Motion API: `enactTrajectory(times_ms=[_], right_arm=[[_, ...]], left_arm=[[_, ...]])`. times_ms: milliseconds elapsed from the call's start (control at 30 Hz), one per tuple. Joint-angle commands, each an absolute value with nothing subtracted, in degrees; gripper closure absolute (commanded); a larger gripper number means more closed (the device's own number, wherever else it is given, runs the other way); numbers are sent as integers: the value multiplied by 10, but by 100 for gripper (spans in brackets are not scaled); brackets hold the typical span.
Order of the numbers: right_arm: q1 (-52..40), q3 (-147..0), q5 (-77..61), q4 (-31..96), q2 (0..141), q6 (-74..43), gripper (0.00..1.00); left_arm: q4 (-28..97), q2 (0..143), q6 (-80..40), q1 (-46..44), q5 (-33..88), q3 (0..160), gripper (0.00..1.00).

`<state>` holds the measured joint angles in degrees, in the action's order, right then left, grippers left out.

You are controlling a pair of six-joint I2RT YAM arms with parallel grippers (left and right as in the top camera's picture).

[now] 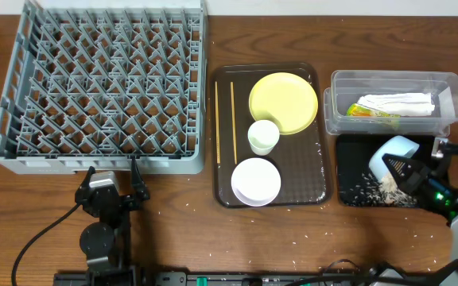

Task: Sort waste into correct bins and load items into the dishwasher
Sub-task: 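Tip blue bowl over black tray with right gripper, dumping rice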

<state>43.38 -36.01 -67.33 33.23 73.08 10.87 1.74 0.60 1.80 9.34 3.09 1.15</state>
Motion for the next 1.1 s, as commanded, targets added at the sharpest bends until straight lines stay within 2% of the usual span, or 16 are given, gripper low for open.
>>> enactTrajectory(times_ms=[0, 333, 533, 800, 1067], right_arm=[[441, -333, -726, 301, 731, 121, 99], [443, -318, -848, 210, 731, 99, 99], [443, -318, -860, 200, 731, 68, 99], [456, -318, -890, 152, 731, -100, 99], [488, -318, -886, 140, 731, -192, 99]], left_arm=[[38, 3, 26, 97, 33, 2, 12], [38, 3, 26, 97, 33, 2, 12], [38, 3, 26, 97, 33, 2, 12], [38, 3, 26, 97, 33, 2, 12], [38, 3, 26, 97, 33, 2, 12]])
